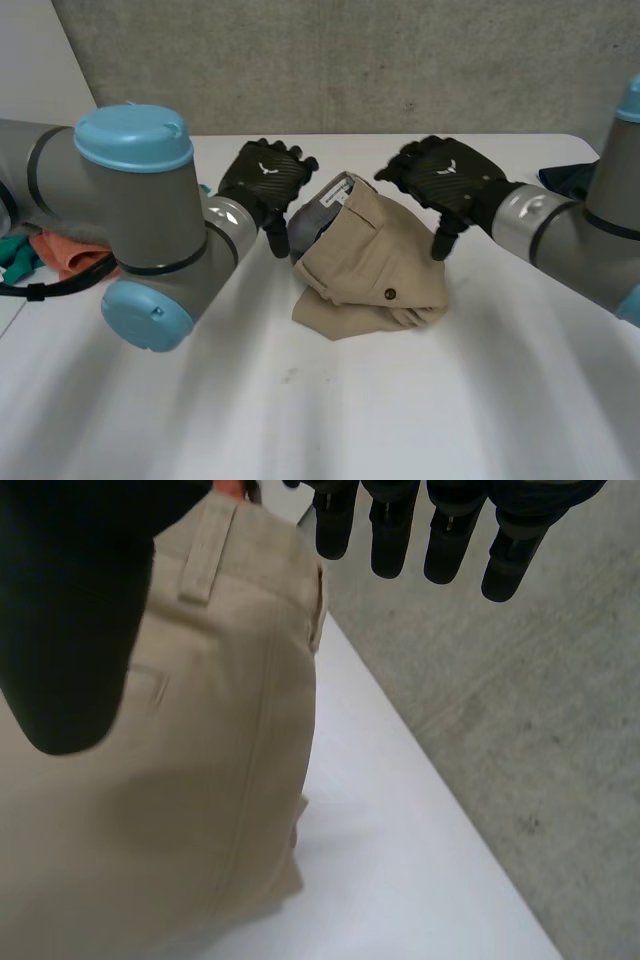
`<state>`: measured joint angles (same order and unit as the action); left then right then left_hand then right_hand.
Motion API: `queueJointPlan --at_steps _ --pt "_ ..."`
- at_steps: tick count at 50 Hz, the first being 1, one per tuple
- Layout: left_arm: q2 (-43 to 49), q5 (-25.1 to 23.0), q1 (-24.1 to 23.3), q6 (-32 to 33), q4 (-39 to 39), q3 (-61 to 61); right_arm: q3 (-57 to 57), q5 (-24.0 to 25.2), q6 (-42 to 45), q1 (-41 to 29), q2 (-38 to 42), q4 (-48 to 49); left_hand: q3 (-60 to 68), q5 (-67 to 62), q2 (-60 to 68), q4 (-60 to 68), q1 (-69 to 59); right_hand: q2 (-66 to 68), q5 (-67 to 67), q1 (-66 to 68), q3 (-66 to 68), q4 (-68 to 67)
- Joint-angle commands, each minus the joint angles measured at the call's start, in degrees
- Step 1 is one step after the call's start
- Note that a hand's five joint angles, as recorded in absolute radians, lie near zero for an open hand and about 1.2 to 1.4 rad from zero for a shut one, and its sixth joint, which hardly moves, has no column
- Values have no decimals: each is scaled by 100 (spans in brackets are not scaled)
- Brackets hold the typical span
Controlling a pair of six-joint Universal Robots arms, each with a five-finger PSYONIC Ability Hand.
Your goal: Fold the laundry.
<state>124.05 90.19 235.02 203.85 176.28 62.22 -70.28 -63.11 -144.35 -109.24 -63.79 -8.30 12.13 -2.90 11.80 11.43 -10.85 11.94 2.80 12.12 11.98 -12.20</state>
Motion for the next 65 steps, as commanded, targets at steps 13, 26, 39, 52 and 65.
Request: queueJointPlan --at_steps 13,26,39,52,65 --pt "-13 -334 1002 -609 -217 -333 2386 -834 160 -1205 1456 -970 -213 290 -180 -143 85 2678 2593 2660 2674 -2653" --pt "514 -1082 1407 -882 -270 -500 3073 -1520 715 -1522 1810 -840 -213 290 -180 -143 85 6806 6720 6788 6801 -6780" --pt "1630 -1275 1240 -978 -867 -1704 2485 -1046 -120 -1557 272 -225 -213 290 -180 -143 85 6806 6720 6788 6802 -6780" --pt "2035 -1487 695 -2717 -1755 -2934 2028 -896 -340 -1346 -19 -5 60 17 93 130 -188 6806 6720 6788 6802 -6780" --pt "2237 -379 923 -3519 -2089 -3533 1790 -782 -787 -1293 -397 83 -213 290 -180 -143 85 6806 6720 6788 6802 -6780"
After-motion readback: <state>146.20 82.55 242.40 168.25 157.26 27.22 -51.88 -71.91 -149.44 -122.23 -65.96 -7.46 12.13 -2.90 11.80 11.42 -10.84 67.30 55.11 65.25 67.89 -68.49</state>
